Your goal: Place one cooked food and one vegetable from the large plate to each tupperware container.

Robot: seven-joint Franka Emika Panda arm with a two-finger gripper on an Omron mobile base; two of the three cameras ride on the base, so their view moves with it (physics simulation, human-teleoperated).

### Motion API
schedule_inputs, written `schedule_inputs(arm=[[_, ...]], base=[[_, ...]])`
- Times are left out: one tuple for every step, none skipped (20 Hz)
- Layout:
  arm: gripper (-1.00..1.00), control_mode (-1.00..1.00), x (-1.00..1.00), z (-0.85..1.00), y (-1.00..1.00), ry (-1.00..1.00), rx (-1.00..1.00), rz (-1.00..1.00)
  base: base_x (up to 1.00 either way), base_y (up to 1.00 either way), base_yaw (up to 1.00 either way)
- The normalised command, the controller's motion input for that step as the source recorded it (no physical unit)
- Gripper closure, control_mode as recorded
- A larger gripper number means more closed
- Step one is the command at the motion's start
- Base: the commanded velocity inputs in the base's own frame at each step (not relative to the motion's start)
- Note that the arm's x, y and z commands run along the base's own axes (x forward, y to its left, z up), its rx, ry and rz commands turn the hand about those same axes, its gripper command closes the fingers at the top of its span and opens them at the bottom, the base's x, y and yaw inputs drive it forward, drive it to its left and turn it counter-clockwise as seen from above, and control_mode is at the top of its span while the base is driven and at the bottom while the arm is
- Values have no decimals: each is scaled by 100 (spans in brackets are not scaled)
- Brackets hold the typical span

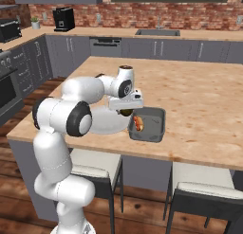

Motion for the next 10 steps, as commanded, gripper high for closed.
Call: schedule_inputs(arm=[[100,-100,0,20,-86,-7,-2,0],[100,-100,0,19,-92,-3,0,0],[100,-100,0,6,-91,0,0,0],[100,-100,14,0,-88,0,0,0],[100,-100,23,0,-85,0,0,0],[100,-100,21,0,-81,0,0,0],[100,-100,24,0,-70,0,0,0],[100,-100,18,-2,-54,0,0,0],[100,-100,3,-16,-21,0,0,0],[100,-100,2,-20,-21,0,0,0]], base=[[0,0,0],[0,0,0],[0,0,0],[0,0,0],[0,0,0],[0,0,0],[0,0,0],[0,0,0],[0,0,0],[0,0,0]])
